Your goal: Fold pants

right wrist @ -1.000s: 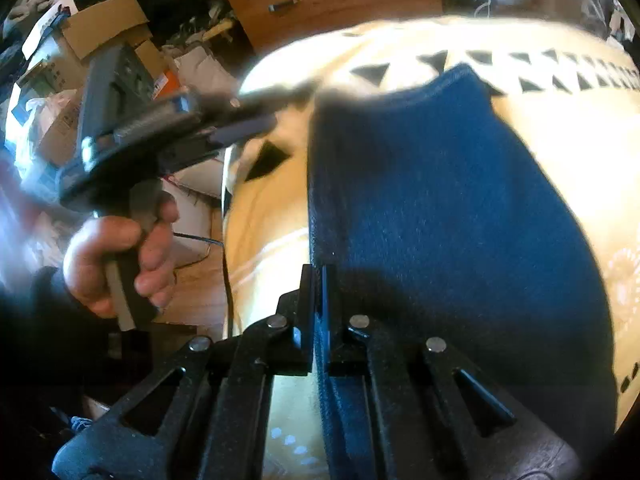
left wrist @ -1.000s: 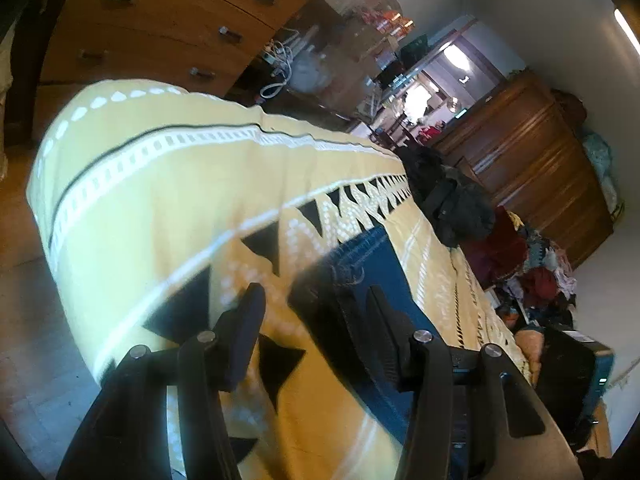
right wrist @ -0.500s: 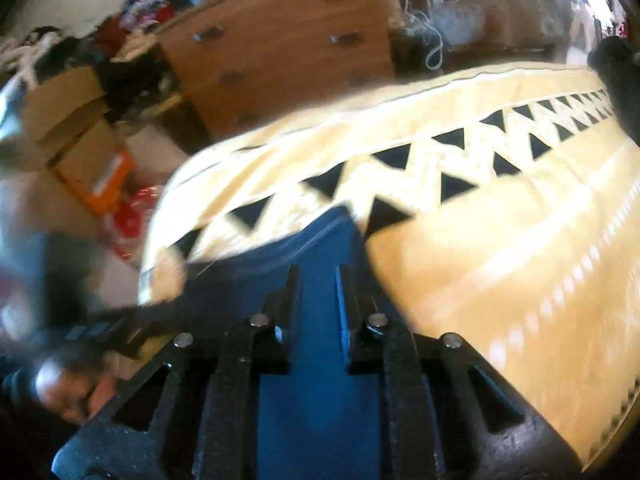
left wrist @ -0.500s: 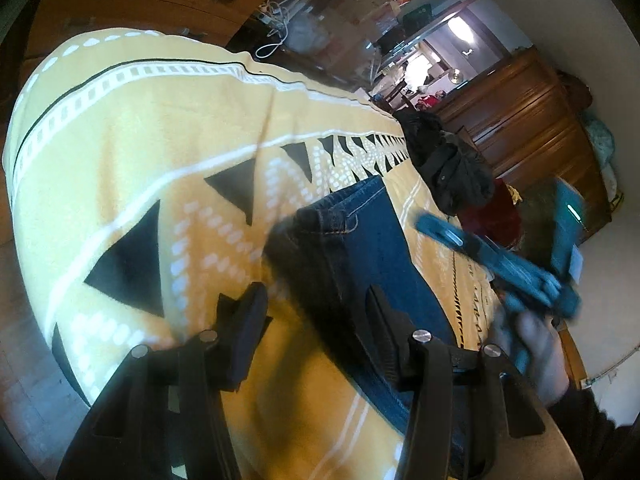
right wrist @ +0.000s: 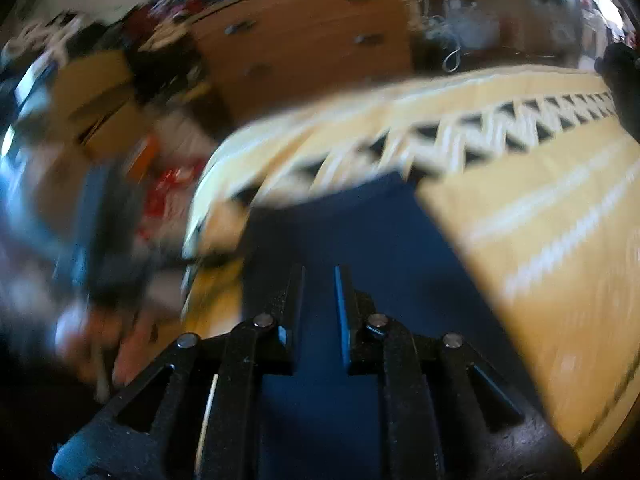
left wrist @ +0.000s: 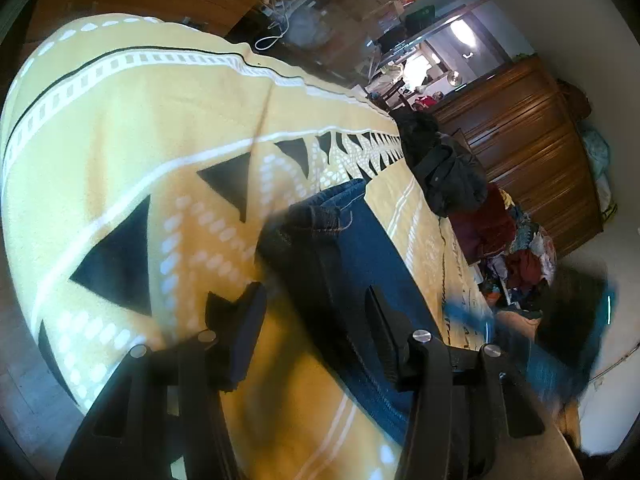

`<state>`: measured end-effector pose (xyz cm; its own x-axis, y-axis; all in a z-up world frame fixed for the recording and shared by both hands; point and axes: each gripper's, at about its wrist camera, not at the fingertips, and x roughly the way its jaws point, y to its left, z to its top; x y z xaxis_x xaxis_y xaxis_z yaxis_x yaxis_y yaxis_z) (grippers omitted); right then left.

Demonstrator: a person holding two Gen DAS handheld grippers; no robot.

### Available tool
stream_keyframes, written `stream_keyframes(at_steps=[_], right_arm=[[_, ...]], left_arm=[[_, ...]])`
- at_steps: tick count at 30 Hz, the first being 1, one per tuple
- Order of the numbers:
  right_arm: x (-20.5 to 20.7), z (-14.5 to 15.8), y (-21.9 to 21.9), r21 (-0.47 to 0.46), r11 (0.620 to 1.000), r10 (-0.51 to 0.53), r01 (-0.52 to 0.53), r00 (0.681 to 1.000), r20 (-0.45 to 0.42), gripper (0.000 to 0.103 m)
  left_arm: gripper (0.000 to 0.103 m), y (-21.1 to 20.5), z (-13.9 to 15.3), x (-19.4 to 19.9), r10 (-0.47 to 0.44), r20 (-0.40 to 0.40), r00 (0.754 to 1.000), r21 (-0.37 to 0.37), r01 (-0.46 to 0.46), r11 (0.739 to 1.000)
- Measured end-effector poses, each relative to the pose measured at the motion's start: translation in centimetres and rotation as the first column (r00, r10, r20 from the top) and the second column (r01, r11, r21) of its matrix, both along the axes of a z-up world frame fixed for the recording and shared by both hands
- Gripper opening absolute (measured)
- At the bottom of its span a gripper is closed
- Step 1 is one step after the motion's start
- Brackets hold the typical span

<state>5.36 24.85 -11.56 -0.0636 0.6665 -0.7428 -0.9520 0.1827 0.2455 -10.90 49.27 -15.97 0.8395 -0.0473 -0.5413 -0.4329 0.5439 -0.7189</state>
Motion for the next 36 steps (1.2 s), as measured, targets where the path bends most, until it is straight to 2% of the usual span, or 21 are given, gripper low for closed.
stream_keyframes(at_steps=[2,4,5,7,8,9,10,13,15,17,20,23,26,27,31,33,34,36], right_arm=[[-2.5,-2.6,-2.4,-0.066,0.998,0.003,-0.005,1.0,-0.027,0.016],[-3.2,-5.3,-3.7,-0.102,0.995,-0.014,0.007,0.998,-0.066,0.014],[-3.0,-5.6,-4.7,-0.047,0.998,-0.047,0.043,0.995,-0.085,0.014],[-2.0,-5.6,-4.3,-0.051,0.997,-0.069,0.062,0.988,-0.141,0.014],[-1.6,-5.7,-4.1,-0.05,0.997,-0.069,0.062,0.985,-0.156,0.014],[-1.3,-5.8,-4.0,-0.046,0.997,-0.072,0.065,0.982,-0.173,0.013],[-1.0,-5.8,-4.0,-0.043,0.997,-0.074,0.068,0.98,-0.187,0.013],[-1.2,-5.7,-4.4,-0.043,0.997,-0.069,0.062,0.979,-0.189,0.013],[-1.1,-5.6,-4.1,-0.049,0.997,-0.071,0.063,0.981,-0.182,0.014],[-1.3,-5.7,-3.8,-0.046,0.997,-0.071,0.063,0.981,-0.182,0.014],[-1.1,-6.0,-4.4,-0.029,0.997,-0.076,0.071,0.976,-0.206,0.014],[-1.0,-6.2,-4.2,-0.023,0.997,-0.083,0.08,0.973,-0.214,0.014],[-1.1,-6.2,-4.4,-0.02,0.996,-0.084,0.082,0.975,-0.208,0.014],[-1.1,-6.2,-4.4,-0.019,0.996,-0.085,0.083,0.974,-0.209,0.014],[-1.3,-6.2,-4.8,-0.016,0.996,-0.087,0.086,0.974,-0.21,0.014],[-1.5,-5.9,-4.9,-0.021,0.995,-0.097,0.095,0.976,-0.197,0.014],[-1.5,-5.7,-5.1,-0.024,0.995,-0.103,0.101,0.976,-0.192,0.014],[-1.4,-4.5,-6.4,-0.018,0.987,-0.163,0.162,0.97,-0.182,0.016]], left_arm=[[0.052,0.3,-0.2,0.4,-0.004,0.005,1.0,-0.013,0.004,1.0],[0.052,0.6,-0.1,0.6,0.002,0.01,1.0,-0.019,-0.001,1.0],[0.052,0.6,0.1,1.0,0.002,0.005,1.0,-0.018,-0.002,1.0],[0.052,0.6,0.4,1.5,0.013,0.0,1.0,-0.008,-0.013,1.0],[0.05,0.5,0.6,1.8,0.011,-0.004,1.0,0.007,-0.011,1.0],[0.042,0.5,0.9,2.1,0.018,-0.021,1.0,0.038,-0.017,0.999],[0.023,0.5,0.9,2.2,0.028,-0.038,0.999,0.05,-0.026,0.998],[0.022,0.7,0.5,2.0,0.042,-0.067,0.997,0.049,-0.039,0.998],[0.027,0.4,0.2,1.6,0.037,-0.074,0.997,0.017,-0.036,0.999],[0.045,-0.2,0.1,1.2,0.032,-0.062,0.998,-0.011,-0.032,0.999],[0.063,-1.1,0.2,1.4,0.019,-0.048,0.999,0.006,-0.019,1.0],[0.067,-1.0,0.3,2.5,0.011,-0.024,1.0,0.043,-0.01,0.999],[0.066,-0.4,0.2,2.8,0.031,0.009,0.999,0.037,-0.031,0.999],[0.063,-0.3,0.2,2.9,0.039,0.015,0.999,0.044,-0.04,0.998],[0.013,0.0,-0.6,2.7,0.085,-0.019,0.996,0.043,-0.084,0.996],[0.01,-0.1,-0.7,2.8,0.078,-0.011,0.997,0.041,-0.077,0.996],[0.008,-0.4,-0.2,3.0,0.07,-0.012,0.997,0.068,-0.069,0.995],[0.008,-2.0,2.1,3.8,0.032,0.007,0.999,0.167,-0.033,0.985]])
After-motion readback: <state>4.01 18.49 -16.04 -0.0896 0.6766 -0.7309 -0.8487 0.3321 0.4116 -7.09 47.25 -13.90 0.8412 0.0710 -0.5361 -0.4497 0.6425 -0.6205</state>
